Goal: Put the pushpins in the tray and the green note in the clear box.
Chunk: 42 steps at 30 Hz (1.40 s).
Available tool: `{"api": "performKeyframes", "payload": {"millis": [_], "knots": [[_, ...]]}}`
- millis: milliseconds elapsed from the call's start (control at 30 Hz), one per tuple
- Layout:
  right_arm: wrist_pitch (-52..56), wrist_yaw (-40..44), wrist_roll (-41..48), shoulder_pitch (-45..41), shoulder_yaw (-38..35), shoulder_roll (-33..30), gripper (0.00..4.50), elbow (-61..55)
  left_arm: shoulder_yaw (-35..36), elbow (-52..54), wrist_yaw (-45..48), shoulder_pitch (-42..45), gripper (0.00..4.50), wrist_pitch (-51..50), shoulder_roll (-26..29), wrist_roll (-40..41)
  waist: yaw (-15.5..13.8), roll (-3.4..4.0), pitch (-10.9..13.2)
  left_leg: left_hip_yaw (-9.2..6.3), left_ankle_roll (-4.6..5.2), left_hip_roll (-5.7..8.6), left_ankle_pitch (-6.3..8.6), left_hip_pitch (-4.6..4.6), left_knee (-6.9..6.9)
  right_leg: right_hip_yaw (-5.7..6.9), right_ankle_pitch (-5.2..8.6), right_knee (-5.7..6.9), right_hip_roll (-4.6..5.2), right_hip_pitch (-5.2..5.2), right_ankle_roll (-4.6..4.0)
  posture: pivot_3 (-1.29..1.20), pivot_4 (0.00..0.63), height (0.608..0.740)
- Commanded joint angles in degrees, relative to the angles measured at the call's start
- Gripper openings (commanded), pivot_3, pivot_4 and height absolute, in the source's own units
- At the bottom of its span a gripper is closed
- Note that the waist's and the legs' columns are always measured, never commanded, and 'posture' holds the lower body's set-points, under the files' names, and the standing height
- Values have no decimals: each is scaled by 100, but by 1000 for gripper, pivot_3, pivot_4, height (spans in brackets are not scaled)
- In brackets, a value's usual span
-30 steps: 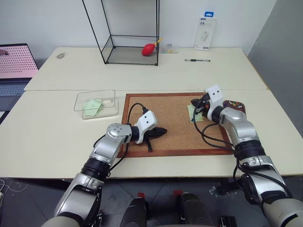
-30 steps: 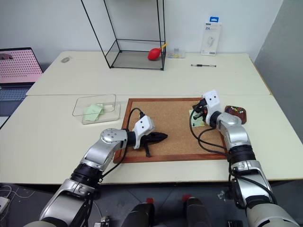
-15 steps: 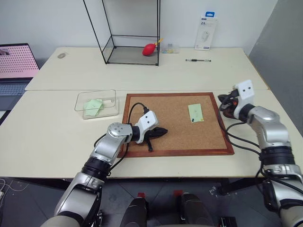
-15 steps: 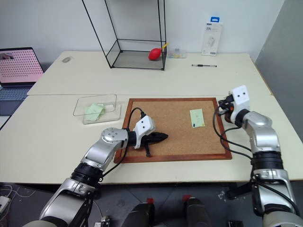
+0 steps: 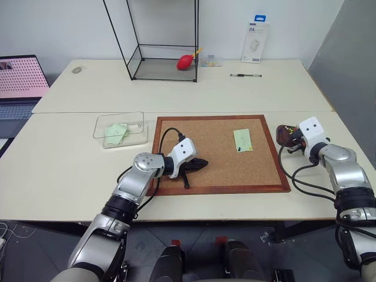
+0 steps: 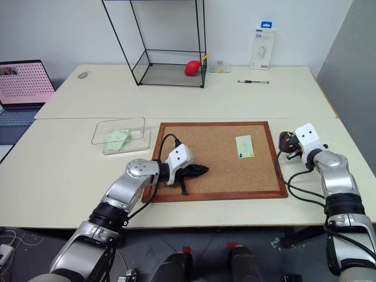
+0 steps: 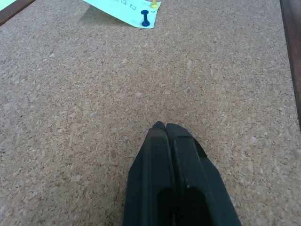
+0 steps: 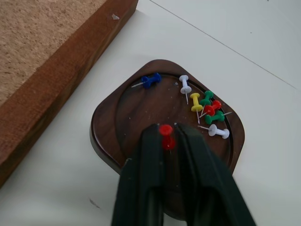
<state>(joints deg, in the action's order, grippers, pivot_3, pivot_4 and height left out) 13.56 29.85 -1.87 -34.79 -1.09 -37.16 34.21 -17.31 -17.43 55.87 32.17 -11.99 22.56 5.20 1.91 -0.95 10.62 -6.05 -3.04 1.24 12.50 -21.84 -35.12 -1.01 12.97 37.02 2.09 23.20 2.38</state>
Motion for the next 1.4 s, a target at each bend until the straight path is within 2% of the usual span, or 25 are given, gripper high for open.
{"api": "performKeyframes", "payload": {"millis": [33,267,433,600,733,1100,1200,1400], "knots": [[-238,-55,-95,-256,-35,-85,1536,128,-240,-211,76,-154,0,-105,32,-257,0,0,0,0,0,0,0,0,0,0,0,0,0,0,0,0,150,740],[-252,-67,-51,-395,-175,-96,2987,154,-223,-274,71,-129,0,-73,39,-270,0,0,0,-1,0,0,0,0,0,1,0,0,0,0,0,0,150,740],[227,434,580,-254,-534,-113,2987,-628,-212,-319,80,-106,0,-29,51,-280,0,1,0,-1,0,0,0,0,0,0,0,0,0,0,0,0,150,740],[817,1245,1393,474,-575,113,2987,-1926,-219,-348,114,-92,0,9,56,-281,-4,-1,-3,-7,0,-2,0,0,0,4,0,0,-1,-3,0,0,150,740],[1086,1265,1679,889,-417,476,2987,-2657,-217,-368,131,-80,0,25,66,-284,1,-2,-6,-9,0,-2,0,-1,1,6,0,-2,-2,-4,0,0,150,740],[735,1111,1339,705,-38,818,2987,-2202,-193,-317,144,-78,0,-32,77,-320,5,0,-7,-6,0,-2,0,1,-2,4,-1,-1,-2,-3,3,0,150,740],[614,1103,1255,633,48,848,2547,-2010,-189,-319,137,-76,0,-35,68,-320,5,0,-7,-6,0,-2,0,2,-2,4,-1,0,-2,-3,3,0,150,740],[514,1108,1177,540,109,910,1243,-1814,-185,-326,132,-81,0,-35,60,-317,5,0,-7,-7,0,-2,0,2,-2,5,-1,0,-2,-3,3,0,150,740]]}}
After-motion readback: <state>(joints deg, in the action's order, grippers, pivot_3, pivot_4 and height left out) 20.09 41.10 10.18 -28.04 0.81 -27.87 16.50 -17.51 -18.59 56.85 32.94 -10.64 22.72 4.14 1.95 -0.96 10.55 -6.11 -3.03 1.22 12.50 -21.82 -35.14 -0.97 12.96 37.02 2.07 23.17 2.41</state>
